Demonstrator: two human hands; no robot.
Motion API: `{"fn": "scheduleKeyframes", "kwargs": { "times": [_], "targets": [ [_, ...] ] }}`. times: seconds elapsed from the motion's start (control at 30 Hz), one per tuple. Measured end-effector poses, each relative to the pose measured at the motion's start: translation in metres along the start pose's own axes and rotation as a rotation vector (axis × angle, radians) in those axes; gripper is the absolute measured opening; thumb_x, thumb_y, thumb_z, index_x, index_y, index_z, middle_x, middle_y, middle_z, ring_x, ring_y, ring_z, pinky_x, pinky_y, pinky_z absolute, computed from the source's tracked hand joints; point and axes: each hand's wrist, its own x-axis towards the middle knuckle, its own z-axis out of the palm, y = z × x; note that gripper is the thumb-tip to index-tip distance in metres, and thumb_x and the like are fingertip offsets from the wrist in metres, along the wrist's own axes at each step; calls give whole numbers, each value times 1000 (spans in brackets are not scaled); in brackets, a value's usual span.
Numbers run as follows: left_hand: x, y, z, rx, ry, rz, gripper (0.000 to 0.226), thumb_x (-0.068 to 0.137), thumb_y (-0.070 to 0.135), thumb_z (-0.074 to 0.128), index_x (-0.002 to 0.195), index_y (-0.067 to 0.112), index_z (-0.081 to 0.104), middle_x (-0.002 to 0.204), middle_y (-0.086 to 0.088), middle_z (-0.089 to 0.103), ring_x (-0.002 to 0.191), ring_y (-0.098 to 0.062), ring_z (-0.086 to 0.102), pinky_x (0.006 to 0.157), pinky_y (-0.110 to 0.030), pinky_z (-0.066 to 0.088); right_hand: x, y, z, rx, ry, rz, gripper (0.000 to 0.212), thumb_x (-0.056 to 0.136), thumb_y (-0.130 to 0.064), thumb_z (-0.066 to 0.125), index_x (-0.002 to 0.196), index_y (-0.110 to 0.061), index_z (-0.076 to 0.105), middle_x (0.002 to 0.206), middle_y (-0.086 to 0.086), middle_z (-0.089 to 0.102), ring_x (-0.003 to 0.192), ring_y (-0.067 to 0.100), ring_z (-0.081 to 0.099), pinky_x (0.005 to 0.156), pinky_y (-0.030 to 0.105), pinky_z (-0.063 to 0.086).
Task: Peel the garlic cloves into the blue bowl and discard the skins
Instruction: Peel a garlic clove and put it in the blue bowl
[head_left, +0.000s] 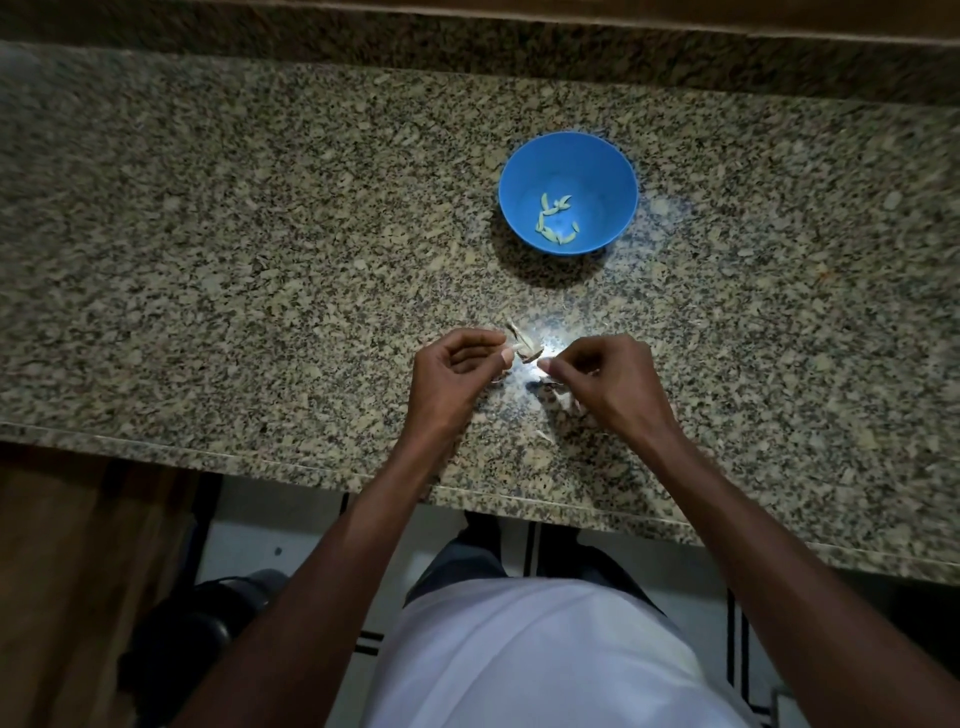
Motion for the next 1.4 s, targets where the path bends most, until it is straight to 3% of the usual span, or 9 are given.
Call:
{"fn": "scheduleKeyframes", "kwargs": {
  "times": [0.1, 0.2, 0.53, 0.63, 0.77, 0.93, 1.03, 1.13, 1.4],
  "targets": [
    [1, -1, 2, 98, -45, 58, 16, 88, 13, 82, 103, 9, 79, 103, -2, 78, 99, -20, 75, 90, -40, 63, 4, -4, 3, 425, -65, 157, 24, 102, -31, 68, 108, -11, 79, 93, 5, 81, 86, 15, 78, 78, 32, 63],
    [0, 0, 6, 176, -79, 121, 13, 91, 13, 79, 103, 10, 79, 102, 0, 78, 99, -17, 75, 89, -39, 63, 7, -6, 6, 675, -133, 183, 20, 100, -11, 69, 116, -2, 75, 100, 20, 78, 88, 24, 75, 76, 28, 61],
    [-1, -3, 11, 358, -31, 127, 17, 97, 22, 72, 109, 11, 75, 99, 1, 76, 92, -10, 74, 84, -34, 63, 13, -12, 9, 323, -135, 100, 13, 99, -22, 73, 99, -10, 78, 83, 6, 79, 79, 26, 77, 81, 47, 65],
    [-3, 0, 11, 164, -88, -72, 15, 99, 18, 69, 108, 8, 74, 87, 3, 76, 80, -7, 72, 75, -25, 60, 12, -11, 15, 106, -57, -61, 11, 101, -22, 68, 98, -15, 76, 83, -4, 77, 76, 12, 74, 73, 40, 64],
    [-2, 11, 11, -240, -158, -410, 11, 99, 9, 65, 98, 3, 74, 80, -4, 73, 73, -11, 65, 75, -24, 56, 9, -6, 19, -14, 37, -364, 6, 100, -7, 66, 100, -9, 72, 93, 0, 70, 82, 12, 68, 73, 32, 60],
    [0, 12, 5, -272, -224, -522, 11, 98, 7, 65, 96, -1, 74, 85, -10, 71, 75, -13, 64, 73, -23, 57, 5, 4, 19, -86, 19, -407, 5, 100, -7, 67, 101, -9, 71, 93, 1, 69, 80, 12, 65, 72, 33, 58],
    [-3, 7, 1, -81, -230, -351, 20, 95, 13, 72, 109, -1, 74, 95, -12, 75, 79, -15, 70, 78, -25, 60, 4, 5, 18, 141, -57, -99, 11, 102, -20, 67, 98, -14, 75, 83, -2, 76, 74, 14, 73, 68, 39, 63],
    [-5, 5, 1, 276, -171, -11, 16, 91, 17, 78, 105, 9, 76, 96, -2, 78, 89, -13, 74, 83, -30, 62, 3, 1, 13, 402, -160, 92, 16, 103, -19, 66, 103, -6, 76, 85, 10, 78, 72, 17, 73, 67, 30, 59],
    [-5, 7, 7, 504, -70, 354, 15, 91, 10, 78, 104, 15, 79, 96, 7, 77, 88, -2, 73, 81, -24, 62, 5, -6, 9, 624, -219, 150, 23, 99, -18, 71, 105, 3, 77, 94, 21, 78, 80, 25, 73, 74, 30, 62]
  ]
}}
